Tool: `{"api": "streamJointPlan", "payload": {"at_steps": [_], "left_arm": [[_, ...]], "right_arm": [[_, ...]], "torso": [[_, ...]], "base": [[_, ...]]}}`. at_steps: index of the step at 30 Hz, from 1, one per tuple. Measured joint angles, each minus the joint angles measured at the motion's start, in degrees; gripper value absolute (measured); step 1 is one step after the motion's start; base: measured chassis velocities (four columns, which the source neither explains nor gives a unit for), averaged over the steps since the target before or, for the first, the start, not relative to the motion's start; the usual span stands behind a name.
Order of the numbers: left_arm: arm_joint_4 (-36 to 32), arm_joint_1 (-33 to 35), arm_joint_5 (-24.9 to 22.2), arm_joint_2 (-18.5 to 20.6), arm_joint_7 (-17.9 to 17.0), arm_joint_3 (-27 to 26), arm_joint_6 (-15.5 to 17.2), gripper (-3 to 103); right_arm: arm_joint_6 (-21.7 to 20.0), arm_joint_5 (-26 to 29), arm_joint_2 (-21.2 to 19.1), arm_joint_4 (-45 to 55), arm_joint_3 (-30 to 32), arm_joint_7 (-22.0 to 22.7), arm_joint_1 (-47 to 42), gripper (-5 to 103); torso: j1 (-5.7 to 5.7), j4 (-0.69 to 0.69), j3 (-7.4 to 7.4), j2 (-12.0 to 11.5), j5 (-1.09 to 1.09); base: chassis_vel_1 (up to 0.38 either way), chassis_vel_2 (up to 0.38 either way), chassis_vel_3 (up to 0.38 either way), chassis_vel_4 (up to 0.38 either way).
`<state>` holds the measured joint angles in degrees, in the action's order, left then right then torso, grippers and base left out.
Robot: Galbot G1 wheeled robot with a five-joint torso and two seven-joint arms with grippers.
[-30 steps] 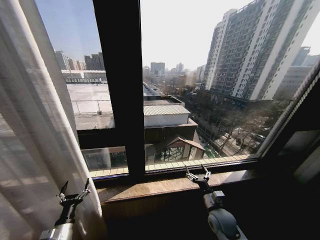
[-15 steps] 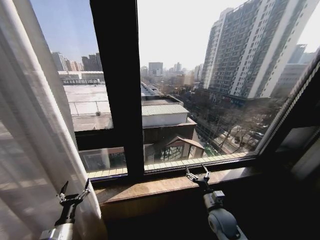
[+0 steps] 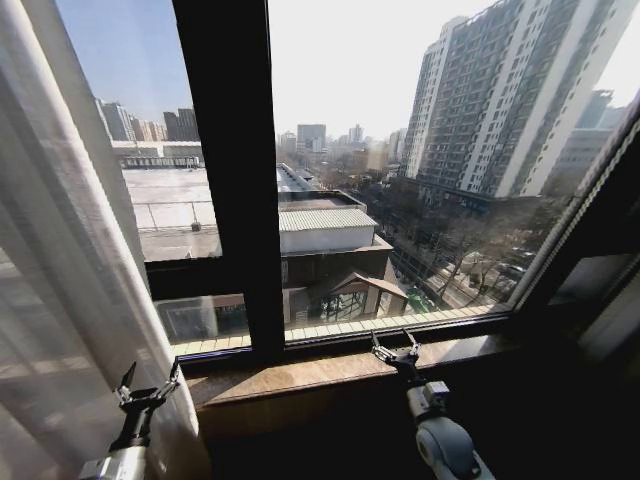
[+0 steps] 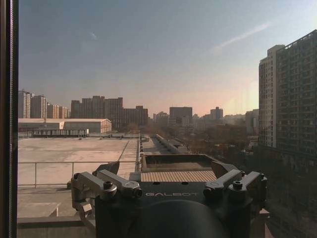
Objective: Open the curtains by pulling them apart, changing their state from closed to fully open.
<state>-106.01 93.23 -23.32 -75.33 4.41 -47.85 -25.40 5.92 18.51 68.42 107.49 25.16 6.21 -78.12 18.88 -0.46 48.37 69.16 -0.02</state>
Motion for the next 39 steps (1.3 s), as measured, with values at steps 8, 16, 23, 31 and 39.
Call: {"api": "streamJointPlan", "payload": {"at_steps": [8,16,23,31,39], "left_arm": [[0.00,0.00,0.00,0.00,0.00,0.00,0.00,100],[0.00,0.00,0.00,0.00,0.00,0.00,0.00,100],[0.00,0.00,0.00,0.00,0.00,0.00,0.00,100],[0.00,0.00,0.00,0.00,0.00,0.01,0.00,100],[0.00,0.00,0.00,0.00,0.00,0.01,0.00,100]], "right_arm": [[0.00,0.00,0.00,0.00,0.00,0.00,0.00,100],[0.00,0.00,0.00,0.00,0.00,0.00,0.00,100],[0.00,0.00,0.00,0.00,0.00,0.00,0.00,100],[0.00,0.00,0.00,0.00,0.00,0.00,0.00,100],[0.00,0.00,0.00,0.00,0.00,0.00,0.00,100]], "torso": [[0.00,0.00,0.00,0.00,0.00],[0.00,0.00,0.00,0.00,0.00],[0.00,0.00,0.00,0.00,0.00],[0.00,0.00,0.00,0.00,0.00],[0.00,0.00,0.00,0.00,0.00]], "base": [[0.000,0.000,0.000,0.000],[0.000,0.000,0.000,0.000],[0.000,0.000,0.000,0.000],[0.000,0.000,0.000,0.000],[0.000,0.000,0.000,0.000]]}}
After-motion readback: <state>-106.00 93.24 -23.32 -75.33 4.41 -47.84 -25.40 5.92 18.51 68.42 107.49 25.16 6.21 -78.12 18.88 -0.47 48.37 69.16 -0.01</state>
